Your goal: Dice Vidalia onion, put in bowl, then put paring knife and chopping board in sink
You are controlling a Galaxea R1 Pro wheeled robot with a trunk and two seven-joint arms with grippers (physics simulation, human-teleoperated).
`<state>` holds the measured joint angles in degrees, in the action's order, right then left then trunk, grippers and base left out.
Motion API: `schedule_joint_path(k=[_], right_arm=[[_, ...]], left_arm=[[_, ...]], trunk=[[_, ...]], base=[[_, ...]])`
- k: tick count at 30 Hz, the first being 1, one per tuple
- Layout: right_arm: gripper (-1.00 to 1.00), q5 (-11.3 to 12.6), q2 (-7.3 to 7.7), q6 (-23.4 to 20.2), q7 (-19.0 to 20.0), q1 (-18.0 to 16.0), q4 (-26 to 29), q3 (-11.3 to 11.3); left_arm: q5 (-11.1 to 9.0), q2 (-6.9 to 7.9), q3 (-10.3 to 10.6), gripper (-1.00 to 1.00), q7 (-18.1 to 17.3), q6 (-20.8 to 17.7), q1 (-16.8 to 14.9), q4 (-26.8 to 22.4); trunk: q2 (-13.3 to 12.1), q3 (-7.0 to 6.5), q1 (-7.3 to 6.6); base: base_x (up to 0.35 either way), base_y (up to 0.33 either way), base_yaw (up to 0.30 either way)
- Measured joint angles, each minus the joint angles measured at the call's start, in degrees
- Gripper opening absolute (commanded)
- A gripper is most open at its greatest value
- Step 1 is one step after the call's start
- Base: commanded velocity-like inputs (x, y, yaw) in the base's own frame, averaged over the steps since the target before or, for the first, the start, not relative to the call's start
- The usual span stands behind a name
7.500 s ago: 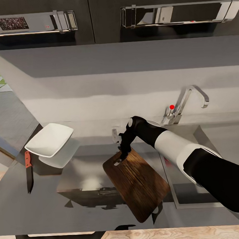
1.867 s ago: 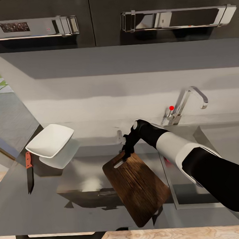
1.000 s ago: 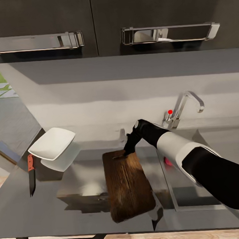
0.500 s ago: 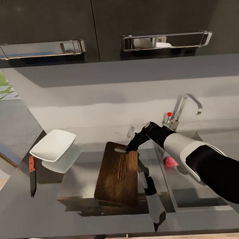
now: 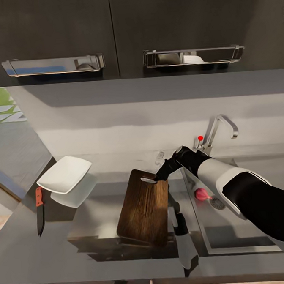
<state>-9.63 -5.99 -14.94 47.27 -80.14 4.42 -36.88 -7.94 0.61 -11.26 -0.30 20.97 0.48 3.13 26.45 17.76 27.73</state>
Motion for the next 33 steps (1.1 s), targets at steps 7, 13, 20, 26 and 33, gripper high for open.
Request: schedule_joint_path(k=[7,13,20,26,33], right_arm=[[-1.0,0.12,0.0,-0.32,-1.0,0.0,-0.62,0.06],[-1.0,3.7,0.01,-1.89,-1.16,0.0,-0.56,0.57],[-1.0,8.23,-0.03,-7.67,-1.67,0.01,-0.22,1.02],[-1.0,8.47,-0.01,-9.91,-6.45,0.0,-0.12,1.37],[-1.0,8.63,0.09,-10.68,-11.21,0.0,-0.26,4.91]], left_arm=[[0.0,-0.01,0.0,1.0,0.0,0.0,0.0,0.0],[0.0,-0.04,0.0,1.0,0.04,0.0,0.0,-0.07],[0.0,-0.08,-0.01,1.0,0.06,0.0,0.0,-0.05],[0.0,-0.09,-0.01,1.0,0.01,0.0,0.0,-0.08],[0.0,-0.09,-0.01,1.0,0.01,0.01,0.0,-0.01]], trunk=[[0.0,-0.31,0.0],[-0.01,-0.33,0.0],[-0.01,-0.34,0.0],[-0.01,-0.34,0.01],[-0.01,-0.34,0.01]], base=[[0.0,0.0,0.0],[0.0,0.0,0.0],[0.0,0.0,0.0],[0.0,0.0,0.0],[0.0,0.0,0.0]])
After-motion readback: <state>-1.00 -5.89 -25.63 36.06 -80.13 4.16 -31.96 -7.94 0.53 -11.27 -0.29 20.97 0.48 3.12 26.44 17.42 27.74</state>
